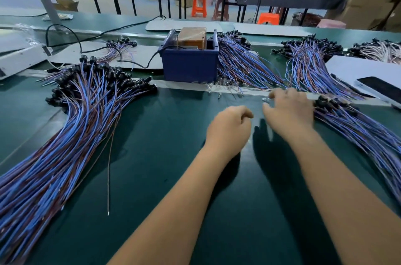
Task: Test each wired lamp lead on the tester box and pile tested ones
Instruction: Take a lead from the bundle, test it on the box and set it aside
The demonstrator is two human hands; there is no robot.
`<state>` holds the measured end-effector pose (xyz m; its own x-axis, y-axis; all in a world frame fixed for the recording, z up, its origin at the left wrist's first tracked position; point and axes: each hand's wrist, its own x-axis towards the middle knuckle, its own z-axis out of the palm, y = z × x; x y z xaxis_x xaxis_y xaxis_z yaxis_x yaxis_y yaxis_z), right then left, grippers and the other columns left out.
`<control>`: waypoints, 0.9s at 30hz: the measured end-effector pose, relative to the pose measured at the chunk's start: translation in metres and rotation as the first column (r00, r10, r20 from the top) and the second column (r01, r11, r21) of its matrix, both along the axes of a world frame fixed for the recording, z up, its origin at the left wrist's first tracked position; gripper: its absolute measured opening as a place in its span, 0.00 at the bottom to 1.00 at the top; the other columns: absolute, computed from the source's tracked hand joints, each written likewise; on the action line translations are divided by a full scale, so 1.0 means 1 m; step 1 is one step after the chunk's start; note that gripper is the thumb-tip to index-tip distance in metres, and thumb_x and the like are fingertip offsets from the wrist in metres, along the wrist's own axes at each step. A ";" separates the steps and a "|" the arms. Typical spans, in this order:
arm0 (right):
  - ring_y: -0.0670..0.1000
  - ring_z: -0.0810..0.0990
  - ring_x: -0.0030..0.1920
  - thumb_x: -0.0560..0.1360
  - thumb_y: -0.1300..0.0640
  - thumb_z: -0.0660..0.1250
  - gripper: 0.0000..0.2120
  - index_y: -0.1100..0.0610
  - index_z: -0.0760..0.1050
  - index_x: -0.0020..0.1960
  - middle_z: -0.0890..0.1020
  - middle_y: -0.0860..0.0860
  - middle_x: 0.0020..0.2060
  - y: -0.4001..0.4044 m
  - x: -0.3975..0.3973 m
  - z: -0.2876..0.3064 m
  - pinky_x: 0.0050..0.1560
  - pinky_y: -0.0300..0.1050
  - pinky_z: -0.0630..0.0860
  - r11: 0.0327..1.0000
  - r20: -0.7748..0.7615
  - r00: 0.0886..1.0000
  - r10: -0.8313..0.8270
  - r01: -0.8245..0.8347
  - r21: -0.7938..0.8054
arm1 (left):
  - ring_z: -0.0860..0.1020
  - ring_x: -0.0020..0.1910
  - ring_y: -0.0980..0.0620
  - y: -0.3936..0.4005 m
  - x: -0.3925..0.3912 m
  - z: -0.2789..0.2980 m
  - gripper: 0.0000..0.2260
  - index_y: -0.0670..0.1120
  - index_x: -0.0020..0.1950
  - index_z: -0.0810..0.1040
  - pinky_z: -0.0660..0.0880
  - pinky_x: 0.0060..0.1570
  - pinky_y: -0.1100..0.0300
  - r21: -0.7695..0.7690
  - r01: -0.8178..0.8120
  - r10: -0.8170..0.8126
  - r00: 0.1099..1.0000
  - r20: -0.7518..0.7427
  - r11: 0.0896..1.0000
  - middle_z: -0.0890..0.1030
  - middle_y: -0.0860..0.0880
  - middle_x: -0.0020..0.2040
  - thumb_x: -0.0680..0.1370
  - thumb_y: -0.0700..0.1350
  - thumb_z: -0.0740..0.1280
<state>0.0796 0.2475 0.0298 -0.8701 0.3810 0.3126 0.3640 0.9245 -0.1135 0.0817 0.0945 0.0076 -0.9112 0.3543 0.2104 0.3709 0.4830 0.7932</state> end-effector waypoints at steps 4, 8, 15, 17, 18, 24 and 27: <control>0.60 0.73 0.61 0.77 0.56 0.62 0.14 0.54 0.76 0.61 0.76 0.58 0.60 -0.088 -0.029 -0.017 0.62 0.52 0.69 0.869 -0.086 0.966 0.243 -0.256 -0.422 | 0.74 0.59 0.43 -0.041 -0.041 0.002 0.13 0.47 0.57 0.82 0.72 0.58 0.49 -0.194 -0.276 0.247 0.955 -0.162 0.941 0.79 0.46 0.58 0.78 0.42 0.60; 0.58 0.71 0.62 0.77 0.59 0.60 0.13 0.51 0.77 0.59 0.79 0.53 0.58 -0.132 -0.038 -0.032 0.61 0.52 0.67 0.829 -0.144 0.960 0.241 -0.281 -0.484 | 0.70 0.65 0.46 -0.082 -0.061 -0.009 0.15 0.47 0.60 0.82 0.67 0.63 0.52 -0.310 -0.389 0.346 0.919 -0.188 0.867 0.76 0.48 0.65 0.79 0.41 0.59; 0.55 0.75 0.56 0.78 0.60 0.62 0.09 0.53 0.80 0.51 0.82 0.48 0.48 -0.118 -0.030 -0.037 0.59 0.51 0.72 0.656 -0.276 0.925 0.263 -0.381 -0.652 | 0.48 0.78 0.42 -0.100 -0.067 -0.013 0.16 0.45 0.62 0.79 0.56 0.70 0.46 -0.326 -0.643 0.603 0.765 -0.227 0.693 0.47 0.41 0.80 0.77 0.48 0.62; 0.54 0.74 0.56 0.78 0.60 0.62 0.09 0.53 0.81 0.50 0.82 0.49 0.48 -0.119 -0.031 -0.038 0.58 0.49 0.71 0.682 -0.272 0.923 0.274 -0.385 -0.622 | 0.44 0.79 0.41 -0.114 -0.072 -0.012 0.18 0.44 0.63 0.78 0.52 0.72 0.43 -0.335 -0.710 0.675 0.699 -0.236 0.619 0.44 0.40 0.80 0.75 0.48 0.63; 0.53 0.73 0.56 0.78 0.59 0.62 0.09 0.53 0.81 0.50 0.81 0.49 0.49 -0.120 -0.031 -0.039 0.59 0.48 0.70 0.702 -0.263 0.923 0.281 -0.385 -0.599 | 0.43 0.79 0.41 -0.121 -0.074 -0.012 0.18 0.43 0.63 0.78 0.51 0.73 0.43 -0.349 -0.722 0.698 0.682 -0.216 0.598 0.43 0.39 0.80 0.76 0.48 0.62; 0.51 0.71 0.55 0.79 0.58 0.62 0.09 0.51 0.81 0.49 0.80 0.47 0.48 -0.119 -0.033 -0.042 0.57 0.47 0.69 0.689 -0.264 0.924 0.275 -0.381 -0.616 | 0.49 0.77 0.44 -0.140 -0.081 -0.010 0.18 0.38 0.61 0.78 0.53 0.71 0.45 -0.426 -0.693 0.724 0.680 -0.118 0.581 0.47 0.44 0.81 0.78 0.46 0.59; 0.50 0.70 0.55 0.79 0.58 0.62 0.09 0.51 0.81 0.49 0.80 0.47 0.48 -0.119 -0.032 -0.042 0.55 0.45 0.68 0.688 -0.260 0.923 0.282 -0.384 -0.615 | 0.57 0.72 0.40 -0.139 -0.076 -0.009 0.18 0.36 0.65 0.73 0.58 0.69 0.47 -0.330 -0.748 0.761 0.638 -0.117 0.576 0.52 0.42 0.78 0.77 0.43 0.61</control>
